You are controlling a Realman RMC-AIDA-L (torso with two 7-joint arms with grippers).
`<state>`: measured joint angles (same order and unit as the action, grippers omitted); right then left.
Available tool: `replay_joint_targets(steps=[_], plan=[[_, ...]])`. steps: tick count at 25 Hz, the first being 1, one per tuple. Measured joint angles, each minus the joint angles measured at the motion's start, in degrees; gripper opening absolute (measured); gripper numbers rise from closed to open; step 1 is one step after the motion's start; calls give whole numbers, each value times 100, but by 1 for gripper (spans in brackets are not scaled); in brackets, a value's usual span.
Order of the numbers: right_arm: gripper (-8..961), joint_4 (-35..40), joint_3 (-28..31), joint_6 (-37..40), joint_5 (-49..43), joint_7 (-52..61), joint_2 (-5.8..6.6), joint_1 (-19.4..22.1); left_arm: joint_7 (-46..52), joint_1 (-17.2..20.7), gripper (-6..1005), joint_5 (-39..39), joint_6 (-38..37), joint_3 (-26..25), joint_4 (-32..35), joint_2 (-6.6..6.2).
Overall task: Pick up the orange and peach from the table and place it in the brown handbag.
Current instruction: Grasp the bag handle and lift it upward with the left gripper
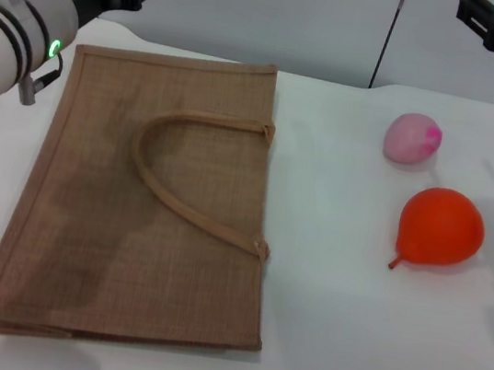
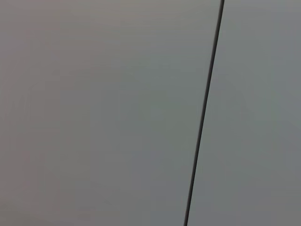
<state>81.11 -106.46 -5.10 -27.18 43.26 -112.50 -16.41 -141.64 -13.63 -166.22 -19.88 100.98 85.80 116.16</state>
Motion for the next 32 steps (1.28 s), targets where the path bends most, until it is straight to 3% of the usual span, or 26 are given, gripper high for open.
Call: replay_joint_targets(steps=[11, 23, 32], plan=[[854, -171, 232, -3, 3, 7, -82, -76, 45, 154, 641, 2, 959, -176, -381, 10], [854, -285, 314, -86, 2, 8, -140, -105, 92, 144, 636, 0, 1036, -257, -514, -17], [854, -243, 303, -361, 2, -30, -140, -173, 478, -324, 633, -8, 297, 52, -885, -275]])
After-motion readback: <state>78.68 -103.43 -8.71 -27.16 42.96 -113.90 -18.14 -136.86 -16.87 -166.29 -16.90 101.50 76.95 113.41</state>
